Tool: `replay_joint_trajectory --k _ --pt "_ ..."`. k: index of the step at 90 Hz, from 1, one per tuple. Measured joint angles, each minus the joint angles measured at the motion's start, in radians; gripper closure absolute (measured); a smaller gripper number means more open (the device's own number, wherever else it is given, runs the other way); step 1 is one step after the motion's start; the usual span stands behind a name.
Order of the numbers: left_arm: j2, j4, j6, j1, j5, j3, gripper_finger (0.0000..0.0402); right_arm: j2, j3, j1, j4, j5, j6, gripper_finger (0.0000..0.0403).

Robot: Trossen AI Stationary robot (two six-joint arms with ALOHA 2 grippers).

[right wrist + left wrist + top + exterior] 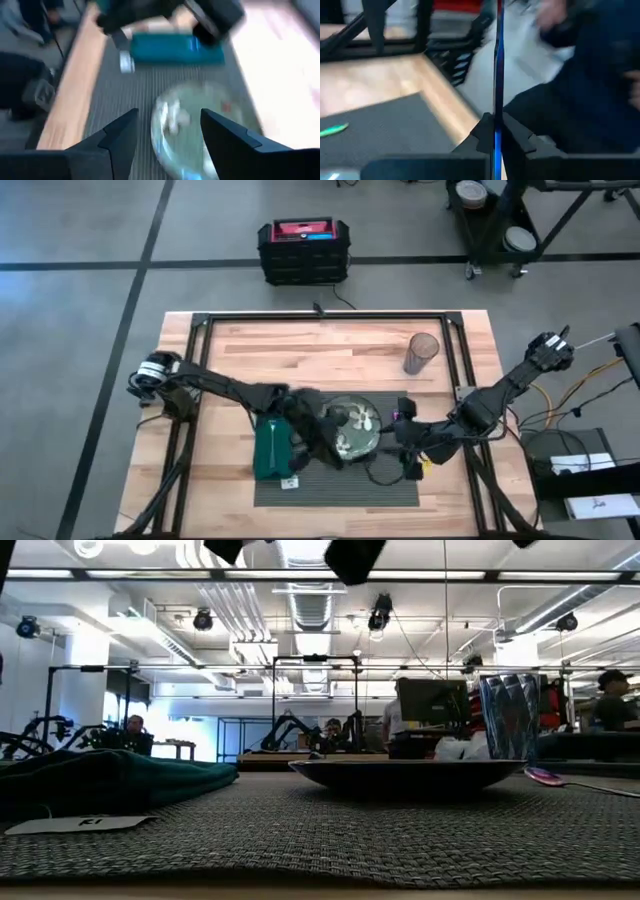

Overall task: Set table place
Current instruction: Put the iridescent blue knife on the gray place mat

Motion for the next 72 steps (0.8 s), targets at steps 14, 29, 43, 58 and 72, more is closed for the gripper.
replay_joint_trajectory --k 14,29,43,58,72 --pt "-0.070 0.085 -0.084 0.031 0.062 -0.079 0.0402 0.000 -0.073 -0.059 0.491 -0.029 -0.346 0.0203" --pt "-0.124 0.161 -0.136 0.035 0.060 -0.124 0.0402 0.011 -0.097 -0.179 0.692 -0.167 -0.497 0.0202" --pt "-0.134 0.179 -0.152 0.034 0.059 -0.126 0.0401 0.050 -0.079 -0.304 0.760 -0.492 -0.442 0.0201" --pt "-0.133 0.186 -0.155 0.034 0.057 -0.122 0.0401 0.137 -0.016 -0.370 0.798 -0.743 -0.434 0.0203" --pt "-0.142 0.173 -0.164 0.034 0.060 -0.135 0.0401 0.169 0.035 -0.381 0.750 -0.788 -0.484 0.0214"
